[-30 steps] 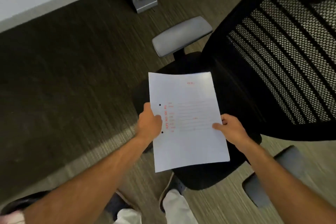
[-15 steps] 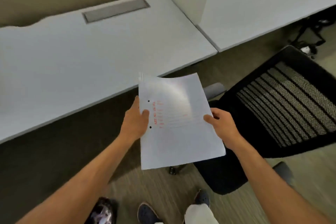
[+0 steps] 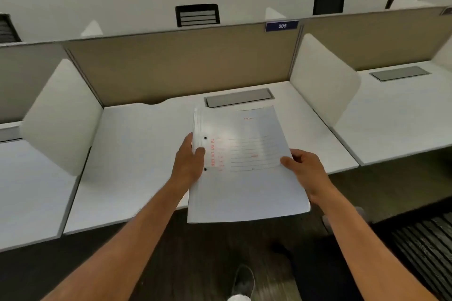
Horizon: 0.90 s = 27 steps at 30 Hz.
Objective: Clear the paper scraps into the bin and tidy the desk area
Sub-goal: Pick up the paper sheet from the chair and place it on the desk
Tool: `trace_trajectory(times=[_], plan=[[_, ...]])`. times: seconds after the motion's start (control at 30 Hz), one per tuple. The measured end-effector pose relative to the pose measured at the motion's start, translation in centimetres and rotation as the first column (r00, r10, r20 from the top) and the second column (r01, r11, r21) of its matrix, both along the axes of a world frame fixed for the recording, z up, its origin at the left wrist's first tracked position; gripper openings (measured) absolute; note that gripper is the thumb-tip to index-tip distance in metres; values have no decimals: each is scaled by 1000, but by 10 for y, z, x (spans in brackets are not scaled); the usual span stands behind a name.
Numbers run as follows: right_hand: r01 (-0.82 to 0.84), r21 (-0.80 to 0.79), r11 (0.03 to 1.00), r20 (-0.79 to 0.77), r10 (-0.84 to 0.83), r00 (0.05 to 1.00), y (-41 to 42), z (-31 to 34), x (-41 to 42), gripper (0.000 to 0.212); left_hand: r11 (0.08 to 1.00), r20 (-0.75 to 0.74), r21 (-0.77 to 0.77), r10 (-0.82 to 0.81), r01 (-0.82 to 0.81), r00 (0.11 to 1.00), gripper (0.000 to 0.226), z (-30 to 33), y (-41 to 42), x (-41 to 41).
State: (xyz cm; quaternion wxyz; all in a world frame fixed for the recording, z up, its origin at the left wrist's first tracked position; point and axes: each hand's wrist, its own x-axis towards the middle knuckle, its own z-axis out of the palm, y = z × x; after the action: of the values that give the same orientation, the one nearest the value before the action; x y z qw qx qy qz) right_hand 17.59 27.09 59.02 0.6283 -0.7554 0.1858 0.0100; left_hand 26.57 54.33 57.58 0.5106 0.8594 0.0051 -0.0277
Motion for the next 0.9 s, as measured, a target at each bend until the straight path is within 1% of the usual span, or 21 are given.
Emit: trace_trajectory(times=[0.07, 0.13, 0.2, 0.27, 0.37, 0.47, 0.57, 0.63, 0.7, 0.8, 0.9], plan=[[-30, 7, 1000, 25, 30, 999, 7, 3, 40, 18, 1000, -5, -18, 17, -17, 1000, 37, 3, 16, 33], [-59, 32, 998, 40, 58, 998, 14, 4, 82, 17, 998, -40, -50, 44, -46, 998, 42, 7, 29, 66], [-91, 58, 994, 35, 89, 995, 22, 4, 124, 20, 994, -63, -82, 73, -78, 995, 37, 7, 41, 97], [-146, 58, 988, 20, 145, 989, 30, 6, 161, 28, 991, -72, -103, 79, -87, 994, 33, 5, 50, 124], [-257, 33, 966, -10, 257, 966, 40, 9, 215, 42, 986, -77, -129, 94, -104, 993, 31, 5, 60, 164], [-302, 10, 953, -57, 302, 952, 51, 3, 268, 46, 974, -101, -156, 150, -164, 984, 35, -2, 73, 208], [-279, 25, 960, -96, 280, 955, 64, -15, 319, 42, 967, -132, -141, 193, -211, 972, 41, -17, 86, 253], [-261, 28, 965, -128, 263, 956, 73, -31, 354, 40, 967, -149, -125, 205, -224, 967, 40, -30, 94, 287], [-240, 23, 971, -161, 240, 957, 82, -49, 390, 38, 970, -162, -108, 199, -217, 967, 39, -45, 101, 324], [-187, 13, 982, -210, 186, 960, 94, -79, 443, 37, 976, -194, -69, 190, -207, 962, 43, -74, 112, 382], [-129, -16, 992, -227, 122, 966, 102, -119, 500, 36, 984, -217, -51, 157, -172, 963, 44, -105, 122, 438]])
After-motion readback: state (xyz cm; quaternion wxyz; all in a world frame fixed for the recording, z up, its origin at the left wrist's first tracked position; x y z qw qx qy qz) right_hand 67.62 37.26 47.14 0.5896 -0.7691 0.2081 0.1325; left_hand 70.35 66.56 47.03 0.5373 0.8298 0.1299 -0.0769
